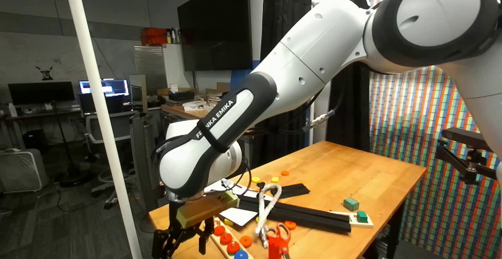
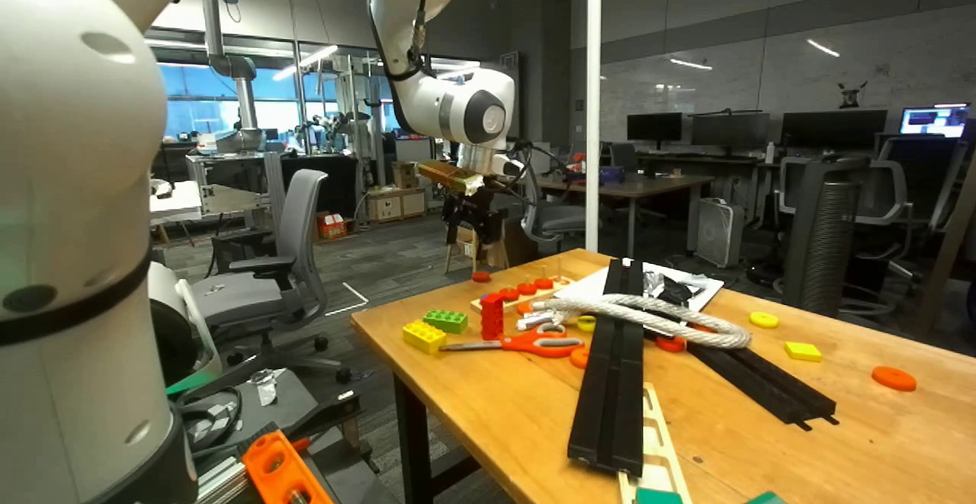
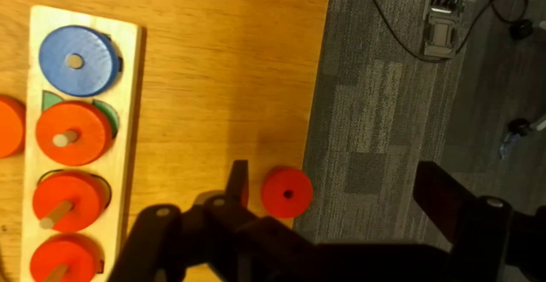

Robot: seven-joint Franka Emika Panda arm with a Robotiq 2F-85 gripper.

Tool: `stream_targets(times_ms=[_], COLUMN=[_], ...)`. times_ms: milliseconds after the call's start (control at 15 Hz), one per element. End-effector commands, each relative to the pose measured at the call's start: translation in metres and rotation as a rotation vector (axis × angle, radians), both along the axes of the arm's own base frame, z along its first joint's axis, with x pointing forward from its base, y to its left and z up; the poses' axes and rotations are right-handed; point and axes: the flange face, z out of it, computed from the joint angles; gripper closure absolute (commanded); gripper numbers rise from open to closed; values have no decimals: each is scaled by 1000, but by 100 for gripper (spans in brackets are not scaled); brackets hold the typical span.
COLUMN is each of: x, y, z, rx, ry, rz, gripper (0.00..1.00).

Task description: Put an orange disc on the empty rod of the wooden rack

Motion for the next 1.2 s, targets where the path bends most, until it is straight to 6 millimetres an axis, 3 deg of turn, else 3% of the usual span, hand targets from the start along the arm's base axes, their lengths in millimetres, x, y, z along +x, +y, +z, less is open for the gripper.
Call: stream_targets(times_ms=[0,1133], x=[11,27], y=[11,14], z=[-3,-43], rx=[-25,-104], ry=[-15,-97], rz=[-15,-67], gripper=[0,0])
